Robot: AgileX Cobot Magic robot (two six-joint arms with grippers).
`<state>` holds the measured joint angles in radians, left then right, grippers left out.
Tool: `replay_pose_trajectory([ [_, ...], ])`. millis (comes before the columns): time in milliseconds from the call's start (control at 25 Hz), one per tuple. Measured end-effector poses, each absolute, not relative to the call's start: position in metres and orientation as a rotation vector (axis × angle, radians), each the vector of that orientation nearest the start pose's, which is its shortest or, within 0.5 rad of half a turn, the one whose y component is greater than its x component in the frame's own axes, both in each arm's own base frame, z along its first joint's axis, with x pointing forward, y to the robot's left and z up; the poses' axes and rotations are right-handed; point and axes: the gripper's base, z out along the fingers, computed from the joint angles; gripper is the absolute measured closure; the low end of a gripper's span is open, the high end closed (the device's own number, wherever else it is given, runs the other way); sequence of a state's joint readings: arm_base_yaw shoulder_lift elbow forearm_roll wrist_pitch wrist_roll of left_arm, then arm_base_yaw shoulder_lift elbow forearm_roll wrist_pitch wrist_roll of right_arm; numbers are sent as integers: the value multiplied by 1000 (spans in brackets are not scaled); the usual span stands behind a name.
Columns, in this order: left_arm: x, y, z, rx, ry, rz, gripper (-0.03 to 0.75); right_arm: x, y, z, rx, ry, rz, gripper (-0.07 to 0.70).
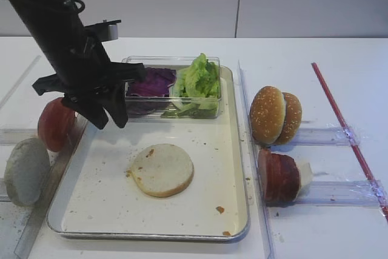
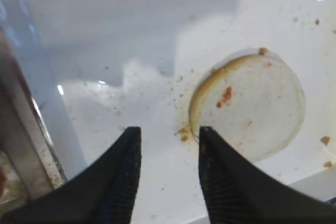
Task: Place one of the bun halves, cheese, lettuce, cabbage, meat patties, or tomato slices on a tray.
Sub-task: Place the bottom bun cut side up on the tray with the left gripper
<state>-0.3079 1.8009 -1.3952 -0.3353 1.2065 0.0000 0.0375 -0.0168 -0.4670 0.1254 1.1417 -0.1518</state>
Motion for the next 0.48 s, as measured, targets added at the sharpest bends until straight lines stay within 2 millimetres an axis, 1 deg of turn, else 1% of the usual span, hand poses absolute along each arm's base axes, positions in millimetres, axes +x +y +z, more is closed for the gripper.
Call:
replay_pose_trajectory([
  [120,329,-142,254,306,3066,-460,453,-8,10,262,-213,2125,86,49],
  [240,327,-150,257,325,3064,-435,453,-8,10,262,-213,2125,86,49],
  [400,324,-154,257,339,3066,-374,450,-8,10,262,-213,2125,86,49],
  [480,321,-155,262,351,3051,-361,450,-8,10,262,-213,2125,86,49],
])
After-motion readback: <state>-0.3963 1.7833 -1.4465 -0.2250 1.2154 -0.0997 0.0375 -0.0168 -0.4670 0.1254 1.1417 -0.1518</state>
